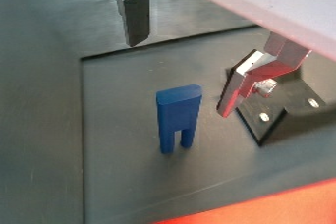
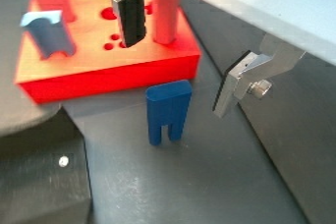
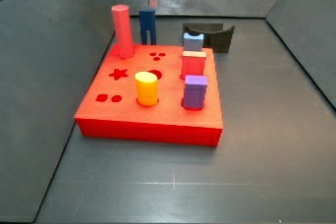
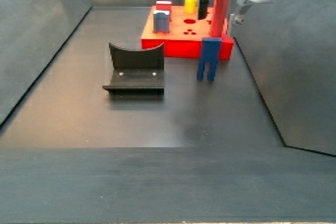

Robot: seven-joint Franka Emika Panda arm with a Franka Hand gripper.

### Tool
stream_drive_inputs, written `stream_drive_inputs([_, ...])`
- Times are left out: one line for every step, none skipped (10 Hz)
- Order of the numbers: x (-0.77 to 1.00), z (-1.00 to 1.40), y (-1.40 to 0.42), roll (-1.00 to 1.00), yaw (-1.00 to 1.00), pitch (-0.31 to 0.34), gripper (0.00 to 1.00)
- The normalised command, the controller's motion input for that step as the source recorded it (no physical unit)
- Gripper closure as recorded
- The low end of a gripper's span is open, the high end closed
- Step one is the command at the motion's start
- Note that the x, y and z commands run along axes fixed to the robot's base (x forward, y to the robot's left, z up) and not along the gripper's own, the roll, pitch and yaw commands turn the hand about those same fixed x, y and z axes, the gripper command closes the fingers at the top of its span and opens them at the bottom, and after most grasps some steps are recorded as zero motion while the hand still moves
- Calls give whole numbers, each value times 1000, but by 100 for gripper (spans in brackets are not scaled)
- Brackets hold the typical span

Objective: Pick up the square-circle object. Move up. Place the square-circle object on the fixture. Regrasp the square-circle object. Rotate the square-circle object. Move to above the board. Insert the square-circle object.
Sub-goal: Rotate the square-circle object.

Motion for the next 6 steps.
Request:
stream_drive_inputs([39,-20,-5,-38,1000,4,0])
stream_drive_inputs([39,-20,-5,-41,1000,5,0])
stream_drive_inputs([39,-20,-5,-43,1000,5,0])
stream_drive_inputs([39,-20,-5,-48,1000,5,0])
stream_drive_inputs([39,-20,-5,-51,1000,6,0])
stream_drive_inputs([39,-20,-5,-56,1000,6,0])
